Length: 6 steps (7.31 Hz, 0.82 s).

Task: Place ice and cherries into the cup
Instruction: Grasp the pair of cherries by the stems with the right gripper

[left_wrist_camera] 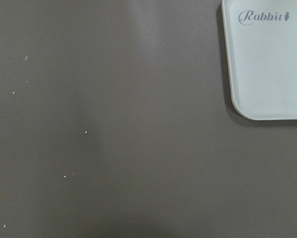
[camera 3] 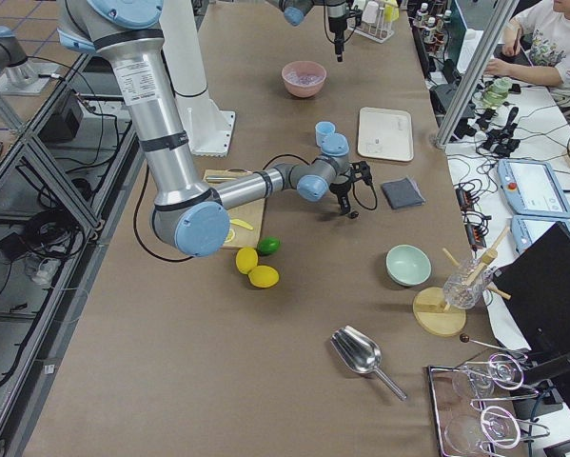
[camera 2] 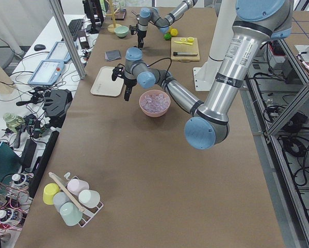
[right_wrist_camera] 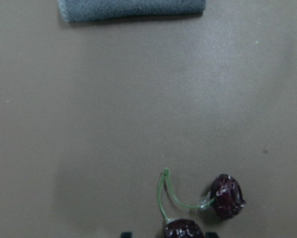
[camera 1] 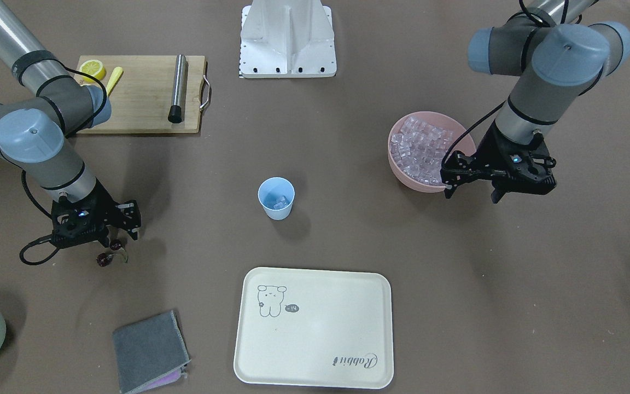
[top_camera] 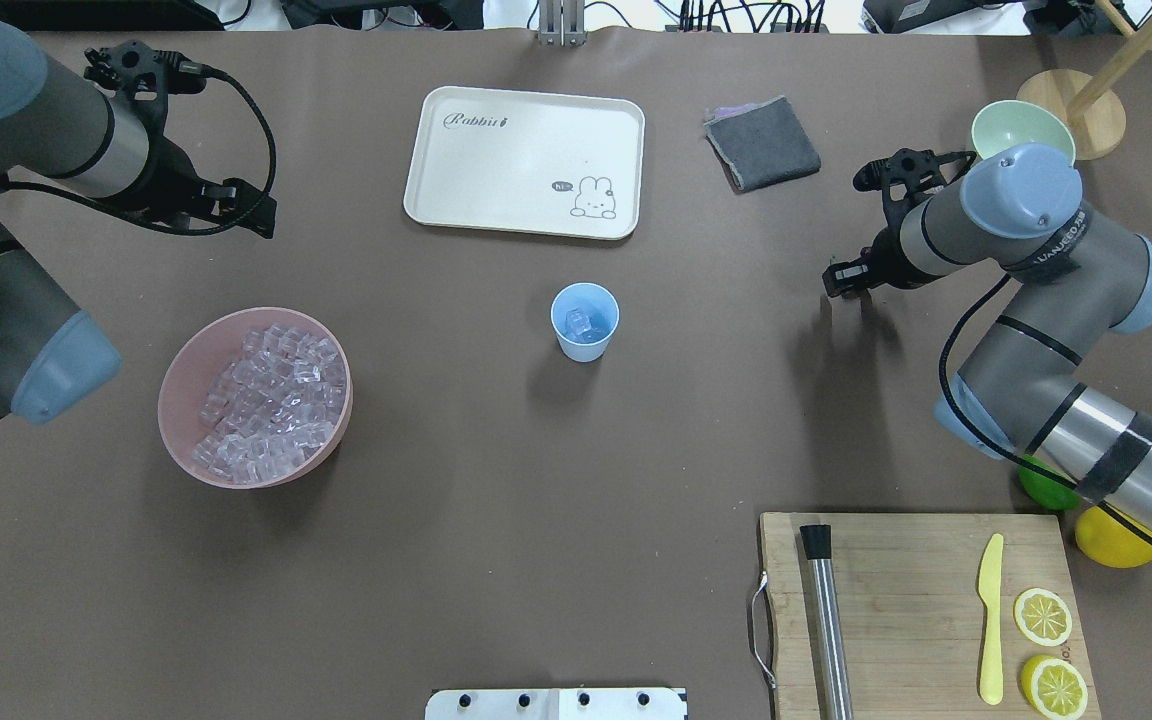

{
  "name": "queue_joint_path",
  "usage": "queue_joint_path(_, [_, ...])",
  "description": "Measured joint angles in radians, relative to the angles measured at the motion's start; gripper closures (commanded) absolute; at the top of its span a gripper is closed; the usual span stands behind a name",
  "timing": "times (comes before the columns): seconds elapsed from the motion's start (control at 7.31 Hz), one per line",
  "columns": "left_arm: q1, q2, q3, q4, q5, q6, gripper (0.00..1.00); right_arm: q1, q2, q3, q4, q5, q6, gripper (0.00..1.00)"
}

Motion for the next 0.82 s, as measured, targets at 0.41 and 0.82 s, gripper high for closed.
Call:
queue_joint_path(0.41, [0.003, 0.000, 0.001, -0.001, 0.001, 0.000, 0.02, 0.000, 0.001, -0.003, 0.000, -0.021, -0.005, 0.84])
queue_joint_path(0.82, [0.003, -0.001, 0.003, -0.002, 0.002, -0.001, 0.03, 0.016, 0.013, 0.006, -0.009, -0.018, 0.003, 0.96])
